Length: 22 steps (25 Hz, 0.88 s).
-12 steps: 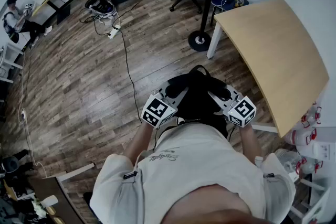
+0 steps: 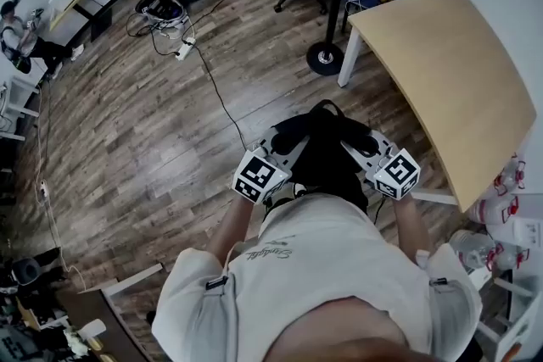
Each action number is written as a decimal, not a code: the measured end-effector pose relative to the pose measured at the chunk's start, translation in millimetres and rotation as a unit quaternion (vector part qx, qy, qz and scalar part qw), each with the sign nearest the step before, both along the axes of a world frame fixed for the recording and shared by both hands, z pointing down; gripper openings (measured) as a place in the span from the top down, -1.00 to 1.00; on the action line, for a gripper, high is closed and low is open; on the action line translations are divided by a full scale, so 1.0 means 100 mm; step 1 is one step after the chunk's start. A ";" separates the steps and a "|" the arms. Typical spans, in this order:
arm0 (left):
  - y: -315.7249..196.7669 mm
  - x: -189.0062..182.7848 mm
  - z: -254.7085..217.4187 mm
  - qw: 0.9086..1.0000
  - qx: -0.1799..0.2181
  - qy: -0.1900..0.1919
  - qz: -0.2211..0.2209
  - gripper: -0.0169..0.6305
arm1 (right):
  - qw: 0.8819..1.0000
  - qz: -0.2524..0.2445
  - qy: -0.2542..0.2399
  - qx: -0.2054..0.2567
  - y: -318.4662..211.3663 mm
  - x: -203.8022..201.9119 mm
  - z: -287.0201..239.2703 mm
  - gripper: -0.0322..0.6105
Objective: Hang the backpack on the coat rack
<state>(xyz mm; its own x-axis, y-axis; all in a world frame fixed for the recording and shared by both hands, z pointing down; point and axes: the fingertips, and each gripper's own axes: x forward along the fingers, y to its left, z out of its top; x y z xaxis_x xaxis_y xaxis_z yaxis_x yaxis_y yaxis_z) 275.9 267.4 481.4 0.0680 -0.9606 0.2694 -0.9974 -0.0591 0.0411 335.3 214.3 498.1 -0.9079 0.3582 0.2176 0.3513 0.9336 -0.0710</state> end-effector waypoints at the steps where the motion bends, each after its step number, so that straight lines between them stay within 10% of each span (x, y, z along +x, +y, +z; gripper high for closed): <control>1: 0.00 -0.01 0.01 1.000 0.000 -0.001 0.001 0.82 | 1.000 0.002 0.001 -0.001 0.00 -0.01 0.00 0.81; 11: -0.23 -0.22 0.22 0.999 -0.026 0.035 0.018 0.82 | 0.999 0.030 0.024 -0.036 -0.19 -0.20 0.21 0.80; 22: -0.94 -1.25 0.22 0.998 -0.045 0.037 0.019 0.82 | 0.998 0.015 0.004 -0.054 -0.92 -1.26 0.20 0.80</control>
